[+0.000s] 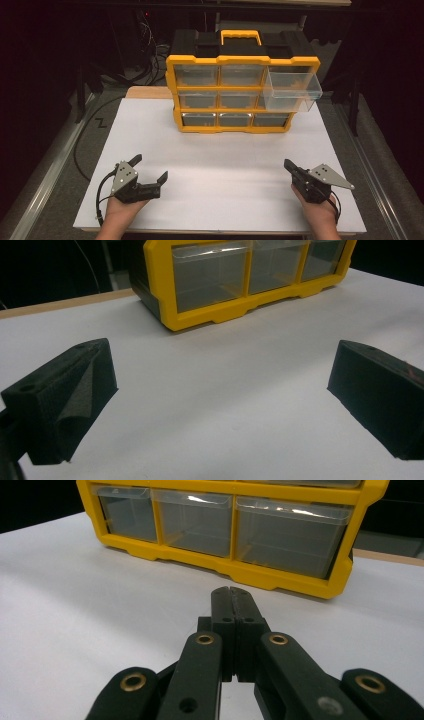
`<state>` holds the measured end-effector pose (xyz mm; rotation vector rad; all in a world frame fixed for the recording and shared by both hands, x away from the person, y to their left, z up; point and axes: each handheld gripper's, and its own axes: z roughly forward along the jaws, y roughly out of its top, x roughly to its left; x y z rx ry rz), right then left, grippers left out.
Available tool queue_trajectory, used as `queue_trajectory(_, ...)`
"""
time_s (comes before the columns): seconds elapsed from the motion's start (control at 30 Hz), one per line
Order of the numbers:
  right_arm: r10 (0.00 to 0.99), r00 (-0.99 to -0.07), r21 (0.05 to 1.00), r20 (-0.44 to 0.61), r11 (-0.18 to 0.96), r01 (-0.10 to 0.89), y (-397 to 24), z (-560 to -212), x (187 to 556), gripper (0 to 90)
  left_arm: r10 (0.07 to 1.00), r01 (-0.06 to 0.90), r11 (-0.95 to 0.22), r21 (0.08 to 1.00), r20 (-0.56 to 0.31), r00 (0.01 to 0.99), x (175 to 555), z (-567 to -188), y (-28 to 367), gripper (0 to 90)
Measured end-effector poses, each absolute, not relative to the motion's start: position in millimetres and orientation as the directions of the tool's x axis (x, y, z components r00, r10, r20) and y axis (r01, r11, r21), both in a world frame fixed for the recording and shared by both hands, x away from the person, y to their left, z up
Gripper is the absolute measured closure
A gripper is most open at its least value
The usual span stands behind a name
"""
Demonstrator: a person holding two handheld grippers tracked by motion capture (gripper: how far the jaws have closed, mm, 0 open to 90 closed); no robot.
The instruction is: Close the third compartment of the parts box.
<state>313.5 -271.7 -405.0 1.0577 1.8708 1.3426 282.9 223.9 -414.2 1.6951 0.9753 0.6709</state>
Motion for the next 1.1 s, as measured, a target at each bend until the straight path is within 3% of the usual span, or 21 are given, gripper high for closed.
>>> queue_trajectory(0.5, 0.874, -0.486, 0.956, -0.022, 0.161, 0.246, -265.0, -405.2, 319.9, 90.0, 0.85, 0.289, -0.156, 0.945, -0.021, 0.527, 284.2, -415.0, 223.0, 0.1)
queue_trajectory(1.1, 0.885, -0.466, 0.978, -0.011, 0.106, 0.177, -253.0, -362.6, 342.4, 90.0, 0.846, 0.279, -0.157, 0.948, -0.017, 0.533, 284.0, -415.5, 222.5, 0.1)
